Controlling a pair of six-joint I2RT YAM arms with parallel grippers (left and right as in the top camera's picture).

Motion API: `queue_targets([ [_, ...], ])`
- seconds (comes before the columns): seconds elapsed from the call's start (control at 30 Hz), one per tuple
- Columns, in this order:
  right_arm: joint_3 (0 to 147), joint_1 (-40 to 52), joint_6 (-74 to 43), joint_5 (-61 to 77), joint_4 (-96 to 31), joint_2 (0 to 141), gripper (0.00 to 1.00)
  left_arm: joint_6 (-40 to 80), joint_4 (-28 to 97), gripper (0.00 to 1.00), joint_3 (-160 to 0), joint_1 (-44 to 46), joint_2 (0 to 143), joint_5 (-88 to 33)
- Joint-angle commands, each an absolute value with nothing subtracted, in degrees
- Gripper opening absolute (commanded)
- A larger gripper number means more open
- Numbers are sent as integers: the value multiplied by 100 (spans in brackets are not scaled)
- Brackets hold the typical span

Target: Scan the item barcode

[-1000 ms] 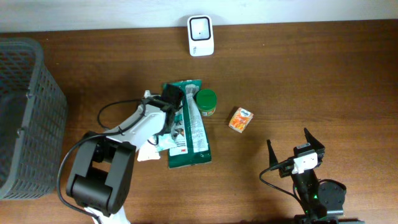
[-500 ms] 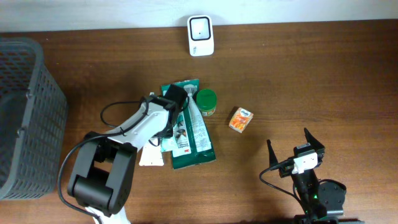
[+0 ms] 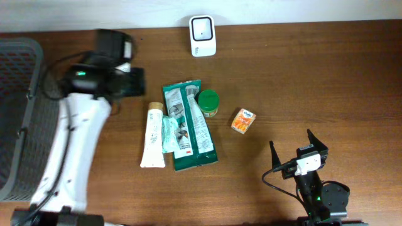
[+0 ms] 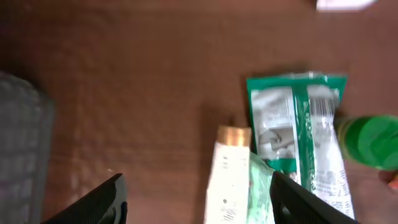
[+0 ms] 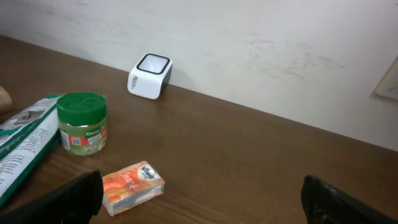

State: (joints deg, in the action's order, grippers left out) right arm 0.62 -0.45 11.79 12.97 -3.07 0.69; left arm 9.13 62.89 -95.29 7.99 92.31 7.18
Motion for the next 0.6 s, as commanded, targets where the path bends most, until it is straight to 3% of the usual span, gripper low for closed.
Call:
queue_targets([
  [0.0,32,-73,1133,1306,-344,36,98,294,6283,73,-9810,-305,8840,-84],
  [0.13,32,-73,1133,1306,-344,36,98,-213,6141,71,-9968,-1662,8761,-1553],
  [0.23,32,-73,1133,1306,-344,36,98,-270,6114,74,-9988,-1994,8761,-1719],
  [0.3,32,-73,1133,1306,-344,36,98,-263,6031,82,-9988,-2209,8761,-1723],
  [0.33,32,-73,1133,1306,-344,36,98,-263,6027,99,-9988,-2263,8761,-1721],
  [0.57,32,-73,1133,1306,-344,36,98,-266,6036,99,-9985,-2272,8761,-1719],
])
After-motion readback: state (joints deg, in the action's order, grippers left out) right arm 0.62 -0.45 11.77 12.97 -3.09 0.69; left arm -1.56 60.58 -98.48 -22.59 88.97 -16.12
